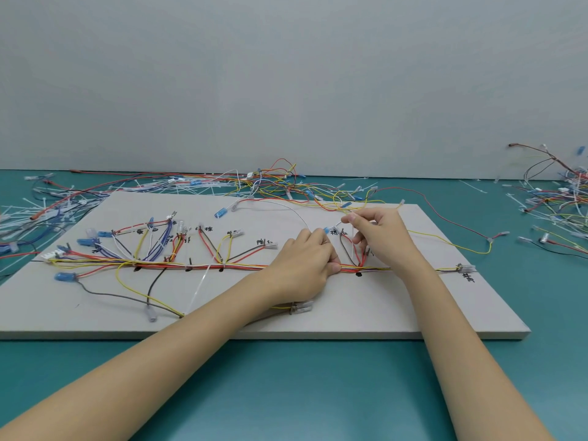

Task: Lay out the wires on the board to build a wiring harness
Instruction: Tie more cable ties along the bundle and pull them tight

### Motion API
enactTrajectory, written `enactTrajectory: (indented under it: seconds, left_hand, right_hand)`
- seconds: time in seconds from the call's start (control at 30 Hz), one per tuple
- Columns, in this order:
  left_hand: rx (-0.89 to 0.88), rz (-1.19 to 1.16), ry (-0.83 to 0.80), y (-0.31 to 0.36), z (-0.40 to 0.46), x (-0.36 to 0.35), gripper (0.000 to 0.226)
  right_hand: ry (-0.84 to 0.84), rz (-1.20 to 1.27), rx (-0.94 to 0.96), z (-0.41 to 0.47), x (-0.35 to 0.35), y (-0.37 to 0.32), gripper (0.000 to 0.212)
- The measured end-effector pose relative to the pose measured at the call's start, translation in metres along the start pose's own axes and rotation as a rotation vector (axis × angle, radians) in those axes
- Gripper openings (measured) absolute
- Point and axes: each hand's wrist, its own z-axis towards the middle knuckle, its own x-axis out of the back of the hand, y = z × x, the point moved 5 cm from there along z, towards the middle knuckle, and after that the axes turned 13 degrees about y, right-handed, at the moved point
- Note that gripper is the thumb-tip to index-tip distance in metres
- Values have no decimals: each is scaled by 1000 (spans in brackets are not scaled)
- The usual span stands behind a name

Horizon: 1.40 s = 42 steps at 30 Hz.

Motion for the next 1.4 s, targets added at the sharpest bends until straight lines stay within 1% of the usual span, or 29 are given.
enactTrajectory:
  seconds: [0.13, 0.23, 0.33, 0.47, 0.5, 0.57, 0.63, 0.7, 0.8, 0.87, 0.93, 1.0, 1.13, 1.4]
  left_hand:
    - [8, -20, -15, 0, 0, 0, 23]
    - [10, -24, -22, 0, 0, 1, 23]
    - [4, -35, -26, 0, 0, 1, 22]
    - [56, -164, -38, -4, 1, 5, 12]
    - [70, -190, -35, -6, 2, 6, 10]
    - [87, -175, 18, -7, 1, 11, 12]
    - [69, -101, 133, -6, -1, 18, 21]
    - [-12, -22, 236, 1, -4, 28, 28]
    - [-160, 121, 293, 18, -8, 37, 27]
    - [-211, 137, 287, 29, -11, 37, 18]
    - [-163, 32, 250, 36, -15, 33, 13]
    - [-132, -14, 235, 39, -16, 30, 17]
    - [-141, 6, 187, 37, -16, 29, 31]
    - [-139, 45, 170, 40, -19, 26, 31]
  right_hand:
    - [-35, -25, 14, -1, -2, -3, 14]
    - [-27, -48, 43, -2, -1, -3, 7]
    - [-7, -97, 87, -2, 1, -3, 12]
    - [-44, -124, 90, -1, 1, -3, 6]
    - [-53, -127, 91, -1, 2, -3, 8]
    - [-63, -127, 94, -1, 3, -3, 16]
    - [-72, -131, 92, -2, 4, -3, 19]
    - [-80, -137, 94, -2, 5, -3, 18]
    - [-87, -140, 93, -2, 5, -4, 23]
    - [-90, -161, 92, -2, 4, -3, 25]
    - [-82, -178, 88, -2, 4, -2, 22]
    - [-77, -187, 84, -2, 4, -1, 17]
    - [-86, -203, 73, -1, 4, 0, 13]
    - [-91, -217, 51, -2, 4, 0, 10]
